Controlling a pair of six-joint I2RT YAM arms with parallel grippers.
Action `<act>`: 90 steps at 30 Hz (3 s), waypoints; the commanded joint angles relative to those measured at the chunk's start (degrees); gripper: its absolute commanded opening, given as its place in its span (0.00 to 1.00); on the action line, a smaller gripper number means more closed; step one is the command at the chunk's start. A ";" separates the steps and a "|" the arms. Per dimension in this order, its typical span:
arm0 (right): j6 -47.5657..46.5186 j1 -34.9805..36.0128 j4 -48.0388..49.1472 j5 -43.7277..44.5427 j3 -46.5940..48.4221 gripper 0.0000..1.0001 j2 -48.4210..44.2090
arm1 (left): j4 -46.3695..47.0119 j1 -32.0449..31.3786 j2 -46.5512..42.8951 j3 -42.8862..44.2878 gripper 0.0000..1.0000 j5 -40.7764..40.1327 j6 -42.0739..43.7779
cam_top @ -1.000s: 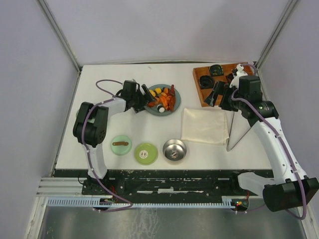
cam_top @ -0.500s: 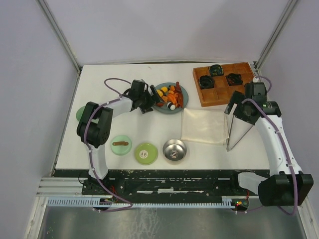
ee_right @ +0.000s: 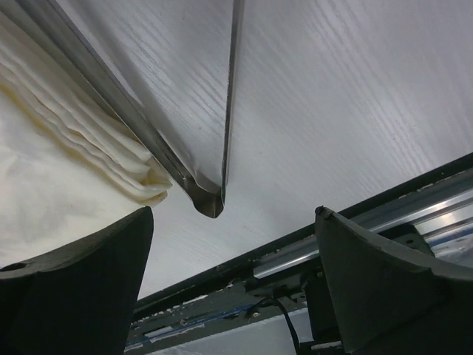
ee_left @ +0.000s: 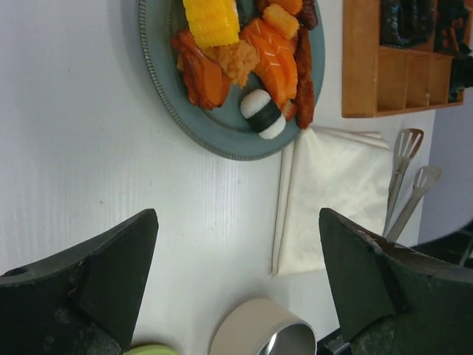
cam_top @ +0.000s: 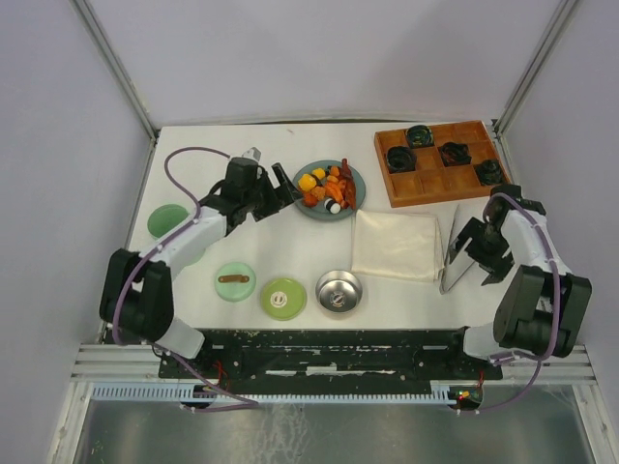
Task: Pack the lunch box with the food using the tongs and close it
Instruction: Move the plate to the center of the board, then pick up the clamp at the center of the board.
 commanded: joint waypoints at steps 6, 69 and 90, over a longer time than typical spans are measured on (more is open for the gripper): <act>-2.51 -0.41 0.78 -2.83 5.09 0.92 10.95 | -6.45 0.18 -18.98 -8.25 0.96 0.17 8.09; -3.72 -0.31 -4.51 2.32 10.30 0.61 -5.64 | -22.83 0.23 -36.11 -14.69 0.95 -2.23 14.17; -10.76 5.93 -15.84 -15.21 17.75 0.60 -25.22 | -24.25 0.27 -44.71 -16.77 0.96 -11.36 17.35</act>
